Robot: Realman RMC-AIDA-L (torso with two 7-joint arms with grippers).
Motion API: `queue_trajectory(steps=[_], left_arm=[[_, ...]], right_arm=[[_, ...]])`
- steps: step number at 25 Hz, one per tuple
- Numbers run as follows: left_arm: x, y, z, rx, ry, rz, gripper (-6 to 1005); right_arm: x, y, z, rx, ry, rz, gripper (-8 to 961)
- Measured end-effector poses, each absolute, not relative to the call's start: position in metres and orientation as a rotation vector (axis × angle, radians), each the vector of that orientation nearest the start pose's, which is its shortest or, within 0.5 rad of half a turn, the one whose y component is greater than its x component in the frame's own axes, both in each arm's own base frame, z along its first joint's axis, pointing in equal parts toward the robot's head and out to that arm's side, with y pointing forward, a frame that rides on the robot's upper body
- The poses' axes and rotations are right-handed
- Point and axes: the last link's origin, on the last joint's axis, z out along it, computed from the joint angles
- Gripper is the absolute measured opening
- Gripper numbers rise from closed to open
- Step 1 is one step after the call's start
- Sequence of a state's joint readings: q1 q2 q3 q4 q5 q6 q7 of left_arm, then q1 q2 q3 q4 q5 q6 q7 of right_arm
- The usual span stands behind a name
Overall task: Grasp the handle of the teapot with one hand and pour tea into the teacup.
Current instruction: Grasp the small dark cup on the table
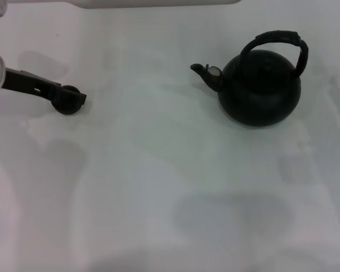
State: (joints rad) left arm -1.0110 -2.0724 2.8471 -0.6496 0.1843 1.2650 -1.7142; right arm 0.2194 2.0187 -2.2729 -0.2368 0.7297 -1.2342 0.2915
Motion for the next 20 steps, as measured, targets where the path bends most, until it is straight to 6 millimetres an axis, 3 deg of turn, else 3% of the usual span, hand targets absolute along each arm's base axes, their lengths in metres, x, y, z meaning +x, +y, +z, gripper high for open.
queue_trajectory(steps=[20], left_arm=[[-0.2942, 0.3985, 0.0144, -2.409, -1.188, 0.112, 787]], right_arm=[[0.3725, 0.2673, 0.0042, -1.553, 0.667, 0.737, 840]])
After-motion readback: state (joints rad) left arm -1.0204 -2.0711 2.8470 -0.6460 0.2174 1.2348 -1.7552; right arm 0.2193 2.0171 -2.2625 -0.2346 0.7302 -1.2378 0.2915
